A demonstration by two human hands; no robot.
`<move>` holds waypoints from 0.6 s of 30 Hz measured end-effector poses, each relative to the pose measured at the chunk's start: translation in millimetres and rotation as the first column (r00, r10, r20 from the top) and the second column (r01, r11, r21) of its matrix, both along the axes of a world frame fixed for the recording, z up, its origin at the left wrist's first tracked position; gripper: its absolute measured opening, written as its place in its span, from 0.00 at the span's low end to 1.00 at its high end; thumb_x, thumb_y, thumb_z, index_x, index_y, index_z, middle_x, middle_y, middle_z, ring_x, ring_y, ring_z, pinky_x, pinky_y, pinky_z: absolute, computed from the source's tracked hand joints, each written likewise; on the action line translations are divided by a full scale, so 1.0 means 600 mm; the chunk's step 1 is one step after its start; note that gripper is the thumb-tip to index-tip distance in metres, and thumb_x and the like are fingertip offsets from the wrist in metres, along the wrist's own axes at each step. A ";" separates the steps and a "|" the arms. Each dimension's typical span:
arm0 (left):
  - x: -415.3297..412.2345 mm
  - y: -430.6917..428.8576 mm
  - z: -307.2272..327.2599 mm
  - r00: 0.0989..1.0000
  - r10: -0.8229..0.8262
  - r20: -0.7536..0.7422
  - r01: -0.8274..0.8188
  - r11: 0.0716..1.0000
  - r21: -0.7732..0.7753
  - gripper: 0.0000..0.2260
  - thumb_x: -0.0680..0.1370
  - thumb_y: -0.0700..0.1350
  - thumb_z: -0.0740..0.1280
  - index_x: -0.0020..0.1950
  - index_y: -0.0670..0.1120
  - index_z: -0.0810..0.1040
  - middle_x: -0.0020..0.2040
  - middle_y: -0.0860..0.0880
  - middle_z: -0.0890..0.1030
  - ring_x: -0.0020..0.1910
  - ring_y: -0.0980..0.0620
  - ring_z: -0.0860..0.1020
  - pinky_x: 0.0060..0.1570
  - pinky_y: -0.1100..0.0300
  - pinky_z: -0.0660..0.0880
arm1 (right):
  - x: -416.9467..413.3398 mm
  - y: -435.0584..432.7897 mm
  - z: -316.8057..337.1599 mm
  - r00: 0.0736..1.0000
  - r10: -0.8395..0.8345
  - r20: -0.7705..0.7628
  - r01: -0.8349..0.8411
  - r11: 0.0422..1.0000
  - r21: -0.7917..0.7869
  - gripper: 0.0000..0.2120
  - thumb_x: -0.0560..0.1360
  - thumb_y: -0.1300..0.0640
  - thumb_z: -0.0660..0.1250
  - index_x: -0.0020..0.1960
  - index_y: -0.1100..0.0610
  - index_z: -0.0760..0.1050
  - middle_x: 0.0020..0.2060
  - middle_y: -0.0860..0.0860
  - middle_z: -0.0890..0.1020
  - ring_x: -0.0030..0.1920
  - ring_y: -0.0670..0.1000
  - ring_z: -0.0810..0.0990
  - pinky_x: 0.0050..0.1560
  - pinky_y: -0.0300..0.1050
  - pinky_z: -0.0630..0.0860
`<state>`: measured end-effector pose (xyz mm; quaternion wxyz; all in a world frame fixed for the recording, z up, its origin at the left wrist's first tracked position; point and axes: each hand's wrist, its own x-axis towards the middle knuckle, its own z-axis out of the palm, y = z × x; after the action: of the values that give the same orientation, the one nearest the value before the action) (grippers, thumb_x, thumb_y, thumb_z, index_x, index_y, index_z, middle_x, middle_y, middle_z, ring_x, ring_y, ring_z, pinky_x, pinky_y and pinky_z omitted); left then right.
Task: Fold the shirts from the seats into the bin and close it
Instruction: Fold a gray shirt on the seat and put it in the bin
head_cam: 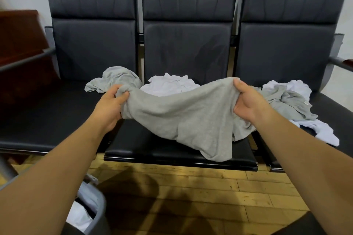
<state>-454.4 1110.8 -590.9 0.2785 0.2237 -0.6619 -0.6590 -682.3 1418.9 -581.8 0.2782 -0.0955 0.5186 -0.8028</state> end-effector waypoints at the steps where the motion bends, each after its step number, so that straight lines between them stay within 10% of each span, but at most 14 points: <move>1: -0.001 -0.001 0.003 0.999 0.007 0.036 -0.005 0.999 -0.036 0.08 0.83 0.44 0.64 0.60 0.50 0.79 0.58 0.46 0.83 0.58 0.45 0.82 0.55 0.41 0.80 | -0.003 0.000 0.000 1.000 -0.016 -0.016 0.016 0.999 0.036 0.20 0.81 0.49 0.65 0.68 0.58 0.75 0.62 0.55 0.82 0.62 0.54 0.81 0.64 0.53 0.76; 11: -0.041 0.001 0.115 0.997 0.056 0.051 -0.062 0.990 0.125 0.07 0.81 0.36 0.63 0.57 0.38 0.76 0.54 0.41 0.80 0.53 0.44 0.83 0.59 0.48 0.78 | -0.015 0.005 0.067 0.974 -0.214 -0.073 0.224 0.957 0.184 0.17 0.77 0.51 0.70 0.63 0.59 0.78 0.56 0.56 0.84 0.55 0.56 0.83 0.55 0.53 0.80; 18: -0.028 -0.002 0.331 0.990 0.137 0.027 -0.115 0.912 -0.395 0.12 0.79 0.52 0.65 0.53 0.46 0.81 0.56 0.42 0.83 0.56 0.42 0.80 0.61 0.45 0.77 | -0.030 0.032 0.286 0.931 -0.300 -0.206 0.301 0.953 -0.029 0.10 0.79 0.56 0.68 0.59 0.58 0.79 0.55 0.55 0.83 0.50 0.53 0.83 0.48 0.49 0.81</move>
<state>-471.0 1109.4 -392.2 0.3416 0.2233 -0.7719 -0.4875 -700.2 1438.1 -410.4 0.0965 -0.0983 0.5546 -0.8206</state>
